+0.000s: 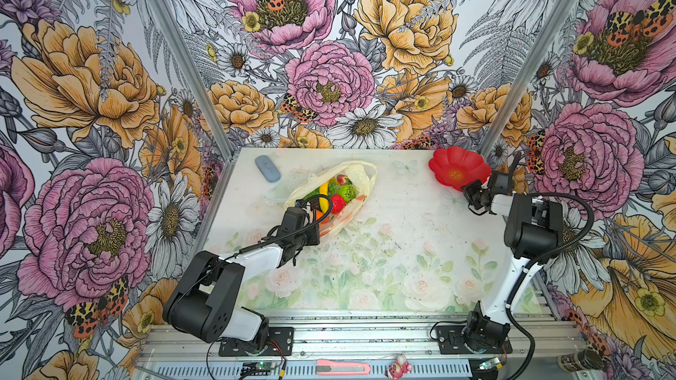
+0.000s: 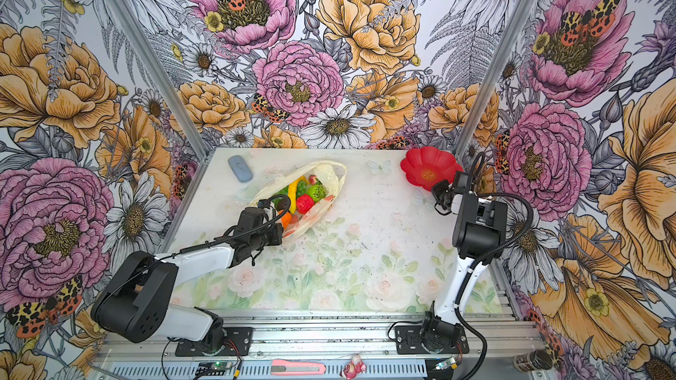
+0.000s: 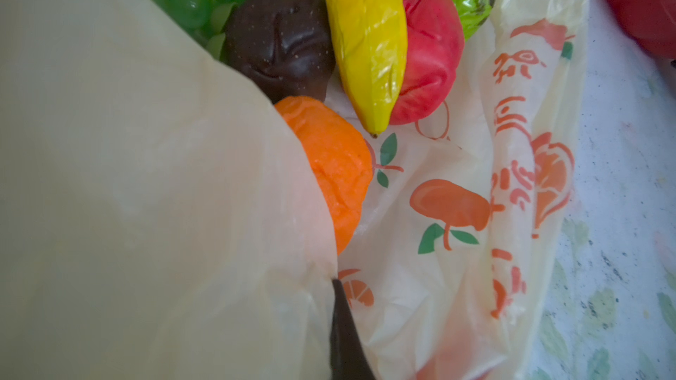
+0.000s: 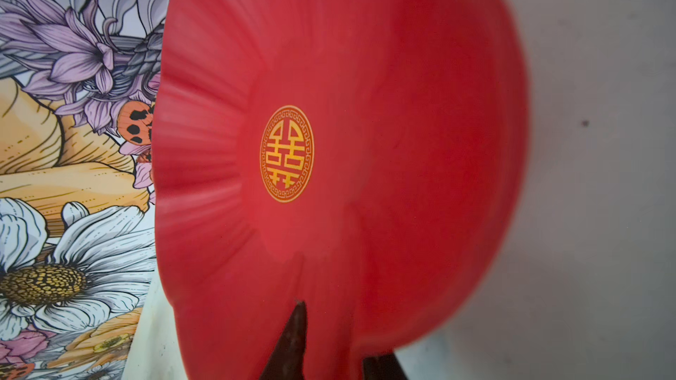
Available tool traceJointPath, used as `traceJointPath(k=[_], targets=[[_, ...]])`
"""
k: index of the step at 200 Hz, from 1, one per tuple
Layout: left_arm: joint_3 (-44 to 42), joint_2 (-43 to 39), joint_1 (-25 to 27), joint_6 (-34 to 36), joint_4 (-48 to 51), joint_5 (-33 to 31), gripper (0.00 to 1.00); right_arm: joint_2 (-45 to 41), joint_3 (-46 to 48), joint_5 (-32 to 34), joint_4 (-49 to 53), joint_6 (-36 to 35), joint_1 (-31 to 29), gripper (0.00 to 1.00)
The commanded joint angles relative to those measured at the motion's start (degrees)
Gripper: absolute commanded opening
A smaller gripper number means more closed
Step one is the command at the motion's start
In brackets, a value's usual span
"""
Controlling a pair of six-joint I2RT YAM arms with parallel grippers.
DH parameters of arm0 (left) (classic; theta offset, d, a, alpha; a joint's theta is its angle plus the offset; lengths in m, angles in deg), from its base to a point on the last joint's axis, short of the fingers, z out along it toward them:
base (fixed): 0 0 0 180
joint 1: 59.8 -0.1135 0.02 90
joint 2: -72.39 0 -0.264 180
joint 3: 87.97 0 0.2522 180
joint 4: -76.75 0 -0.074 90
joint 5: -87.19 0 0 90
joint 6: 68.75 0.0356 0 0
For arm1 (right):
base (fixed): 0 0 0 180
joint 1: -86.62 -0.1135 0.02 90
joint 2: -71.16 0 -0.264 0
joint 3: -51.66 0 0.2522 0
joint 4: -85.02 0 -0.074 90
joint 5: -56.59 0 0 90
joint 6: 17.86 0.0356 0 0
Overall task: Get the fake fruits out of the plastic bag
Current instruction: 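Grasp the red plate rim with the right gripper and drag it beside the bag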
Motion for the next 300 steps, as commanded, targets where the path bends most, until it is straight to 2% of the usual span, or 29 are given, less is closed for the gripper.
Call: traceJointPath(k=[1,46,74,105,148,197,300], targets=[[0.7,-0.1,0.5,-0.2,-1.0,0.1,0.02,-2.3,3.6,-2.1,-2.5,0.6,0.1,0.13],[-0.2,-2.5,0.5,-1.1,-0.4,-1.2,0.01,-7.7,12.6,-5.0,-7.5,1.9,-2.3,0.00],[-0.5,-3.9,0.4,-1.5,0.6,-2.4,0.01,-12.2,16.8,-7.6,-7.2,1.1,-4.2,0.00],[-1.5,-5.1,0.0,-2.9,0.6,-3.8,0.00,-19.8,20.6,-7.3,-1.5,-3.4,-8.0,0.00],[-2.8,-6.0,-0.5,-4.6,-0.9,-4.2,0.00,-27.9,27.1,-9.9,1.9,-4.7,-11.9,0.00],[-1.6,-4.7,-0.4,-5.1,-0.6,-3.9,0.00,-36.3,30.3,-10.4,12.1,-8.5,-16.8,0.00],[-0.3,-2.1,-0.1,-6.4,0.2,-6.0,0.00,-44.3,39.0,-11.7,21.7,-7.1,-29.3,0.00]])
